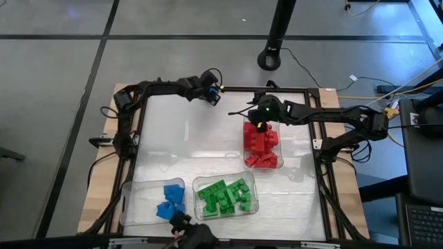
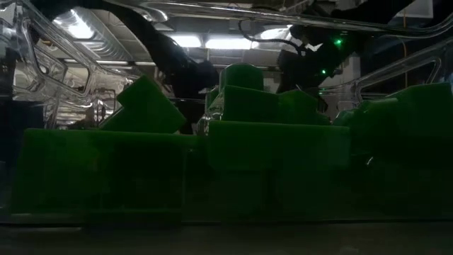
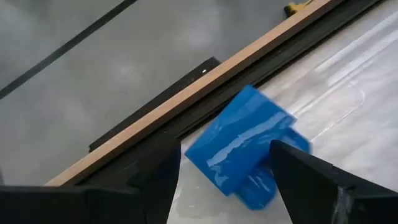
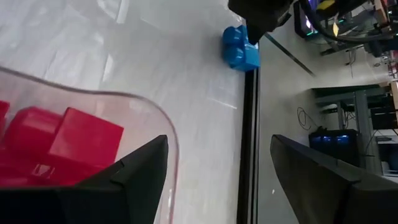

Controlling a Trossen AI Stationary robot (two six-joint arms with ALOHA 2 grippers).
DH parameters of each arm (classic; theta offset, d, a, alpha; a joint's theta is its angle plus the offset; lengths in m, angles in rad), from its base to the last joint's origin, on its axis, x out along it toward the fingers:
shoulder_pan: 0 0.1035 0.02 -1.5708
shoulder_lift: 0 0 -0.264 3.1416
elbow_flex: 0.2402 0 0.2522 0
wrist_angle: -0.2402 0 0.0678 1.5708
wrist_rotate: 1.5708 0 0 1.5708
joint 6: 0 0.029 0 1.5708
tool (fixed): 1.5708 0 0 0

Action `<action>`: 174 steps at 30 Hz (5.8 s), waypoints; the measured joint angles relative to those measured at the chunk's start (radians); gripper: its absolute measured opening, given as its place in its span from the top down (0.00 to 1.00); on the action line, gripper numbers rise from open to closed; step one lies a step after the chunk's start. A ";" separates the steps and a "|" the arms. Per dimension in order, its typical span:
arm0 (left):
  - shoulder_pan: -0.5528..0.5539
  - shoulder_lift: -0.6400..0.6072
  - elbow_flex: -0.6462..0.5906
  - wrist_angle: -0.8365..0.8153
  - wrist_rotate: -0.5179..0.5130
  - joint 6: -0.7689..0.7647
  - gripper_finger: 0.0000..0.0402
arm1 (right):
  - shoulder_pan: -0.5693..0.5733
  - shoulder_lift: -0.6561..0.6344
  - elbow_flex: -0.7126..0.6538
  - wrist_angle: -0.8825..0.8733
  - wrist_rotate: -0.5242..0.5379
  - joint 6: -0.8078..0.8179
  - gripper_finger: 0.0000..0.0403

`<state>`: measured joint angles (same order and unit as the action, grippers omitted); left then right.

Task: Sort blocks
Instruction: Put the blue game piece into the bottom left transparent bin

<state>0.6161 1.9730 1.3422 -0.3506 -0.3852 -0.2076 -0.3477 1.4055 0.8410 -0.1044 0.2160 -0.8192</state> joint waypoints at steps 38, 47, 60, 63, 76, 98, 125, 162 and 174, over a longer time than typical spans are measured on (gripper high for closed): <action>-0.022 -0.012 0.018 -0.340 0.240 0.399 0.41 | 0.000 0.000 -0.019 0.028 0.001 -0.050 0.30; -0.094 -0.039 0.014 -0.444 0.248 0.422 0.41 | 0.000 0.000 -0.019 0.026 0.001 -0.050 0.30; -0.127 -0.054 0.015 -0.419 0.195 0.473 0.41 | 0.000 0.000 -0.019 0.027 0.000 -0.050 0.30; -0.127 -0.055 0.016 -0.418 0.194 0.472 0.41 | 0.000 0.000 -0.018 0.028 0.000 -0.050 0.30; -0.165 -0.056 0.017 -0.425 0.117 0.508 0.41 | 0.000 0.000 -0.018 0.028 -0.019 -0.050 0.30; -0.207 -0.057 0.018 -0.460 -0.021 0.521 0.09 | 0.000 0.001 -0.018 0.023 -0.027 -0.054 0.30; -0.112 -0.058 0.010 -0.413 0.331 0.636 0.10 | 0.000 0.001 -0.018 -0.013 -0.028 -0.044 0.30; -0.103 -0.060 -0.156 -0.235 0.353 0.630 0.10 | 0.000 0.041 -0.017 -0.001 -0.043 -0.042 0.30; -0.104 -0.058 -0.157 -0.240 0.331 0.600 0.20 | 0.000 0.041 -0.018 -0.002 -0.043 -0.042 0.30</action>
<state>0.5116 1.9149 1.1854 -0.5905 -0.0541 0.3927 -0.3473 1.4467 0.8230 -0.1062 0.1734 -0.8612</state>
